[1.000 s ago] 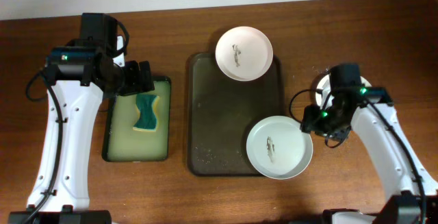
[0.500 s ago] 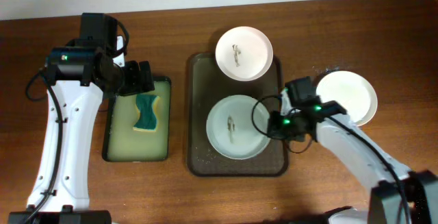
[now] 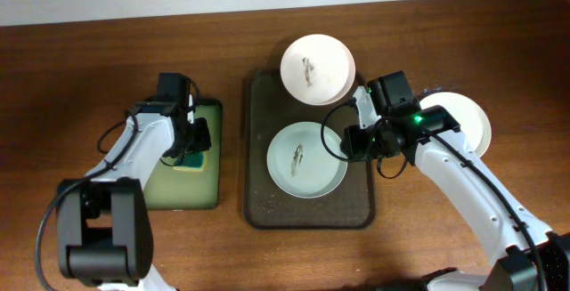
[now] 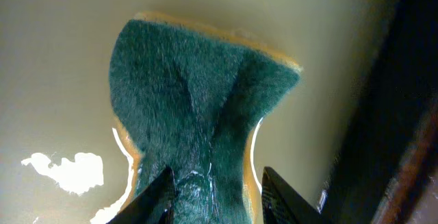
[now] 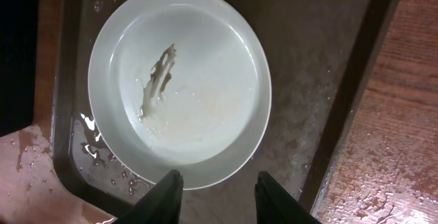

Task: Clean dirty plates on tray and stack at the side
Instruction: 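Grasp the front plate on the tray with the right gripper, lift it, then pick up the sponge with the left gripper and scrub the held plate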

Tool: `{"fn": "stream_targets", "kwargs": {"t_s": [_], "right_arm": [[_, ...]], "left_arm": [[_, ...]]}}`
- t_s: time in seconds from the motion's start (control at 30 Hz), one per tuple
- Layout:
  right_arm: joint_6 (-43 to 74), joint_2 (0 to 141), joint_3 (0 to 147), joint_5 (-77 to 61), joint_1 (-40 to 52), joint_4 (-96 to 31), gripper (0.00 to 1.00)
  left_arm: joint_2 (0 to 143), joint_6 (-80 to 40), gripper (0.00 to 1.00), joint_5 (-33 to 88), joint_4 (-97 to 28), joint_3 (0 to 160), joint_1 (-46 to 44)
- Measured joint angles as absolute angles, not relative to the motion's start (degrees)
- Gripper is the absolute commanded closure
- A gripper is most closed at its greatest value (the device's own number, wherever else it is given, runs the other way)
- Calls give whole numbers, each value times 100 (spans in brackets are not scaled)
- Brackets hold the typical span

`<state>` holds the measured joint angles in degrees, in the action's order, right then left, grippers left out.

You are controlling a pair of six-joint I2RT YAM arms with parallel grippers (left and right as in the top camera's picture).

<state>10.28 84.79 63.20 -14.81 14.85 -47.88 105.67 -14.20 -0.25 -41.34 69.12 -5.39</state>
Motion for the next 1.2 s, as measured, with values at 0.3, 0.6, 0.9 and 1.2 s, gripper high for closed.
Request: {"fn": "stream_targets", "kwargs": {"t_s": [0.3, 0.6, 0.9, 1.2], "right_arm": [[1505, 8479, 6322, -766, 1483, -5192, 64], [1431, 9008, 6322, -692, 1175, -5135, 64], [707, 10414, 6322, -1610, 1175, -3979, 93], [1221, 10807, 6407, -1802, 1149, -3852, 96]], "left_arm": [[11196, -1415, 40, -196, -5666, 8003, -550], [11142, -1420, 100, -561, -4322, 7155, -565], [11295, -1304, 100, 572, -6361, 9961, -1457], [12897, -2171, 100, 1653, -5511, 9983, -3275]]}}
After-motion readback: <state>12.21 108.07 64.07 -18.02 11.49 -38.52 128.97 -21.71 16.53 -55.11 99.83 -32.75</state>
